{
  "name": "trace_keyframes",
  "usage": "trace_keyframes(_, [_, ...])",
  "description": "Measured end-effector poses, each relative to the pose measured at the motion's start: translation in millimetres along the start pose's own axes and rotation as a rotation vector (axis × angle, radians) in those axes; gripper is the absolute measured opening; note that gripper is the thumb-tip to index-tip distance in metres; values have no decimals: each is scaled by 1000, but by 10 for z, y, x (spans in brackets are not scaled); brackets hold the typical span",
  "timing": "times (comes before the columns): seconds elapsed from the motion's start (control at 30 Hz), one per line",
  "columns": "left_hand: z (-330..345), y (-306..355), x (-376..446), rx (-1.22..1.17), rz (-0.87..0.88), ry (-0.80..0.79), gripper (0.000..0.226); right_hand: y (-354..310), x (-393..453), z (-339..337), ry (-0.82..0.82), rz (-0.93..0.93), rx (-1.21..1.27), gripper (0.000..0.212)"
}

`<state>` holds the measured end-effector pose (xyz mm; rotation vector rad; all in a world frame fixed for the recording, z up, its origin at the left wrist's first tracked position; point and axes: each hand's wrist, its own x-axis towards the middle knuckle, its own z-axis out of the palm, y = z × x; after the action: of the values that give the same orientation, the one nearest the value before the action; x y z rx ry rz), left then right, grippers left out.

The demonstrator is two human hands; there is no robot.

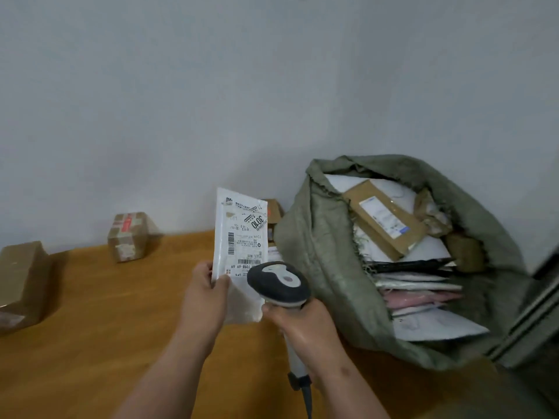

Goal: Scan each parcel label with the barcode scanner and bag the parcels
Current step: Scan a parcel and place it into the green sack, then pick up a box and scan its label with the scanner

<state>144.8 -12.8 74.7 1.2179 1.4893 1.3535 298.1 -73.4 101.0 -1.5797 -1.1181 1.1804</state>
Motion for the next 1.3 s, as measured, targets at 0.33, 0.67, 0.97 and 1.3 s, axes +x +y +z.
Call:
trace_keyframes(0.33, [1874, 579, -477, 307, 397, -146, 23, 311, 48, -2024, 348, -76, 124, 20])
trace_keyframes(0.67, [2785, 537, -642, 499, 824, -281, 31, 625, 66, -2983, 677, -36, 279, 22])
trace_keyframes(0.97, [3180, 343, -361, 512, 1121, -268, 28, 753, 242, -3029, 680, -2, 283, 20])
trace_keyframes(1.3, [3528, 98, -207, 1021, 802, -515, 50, 733, 657, -3286, 526, 64, 245, 18])
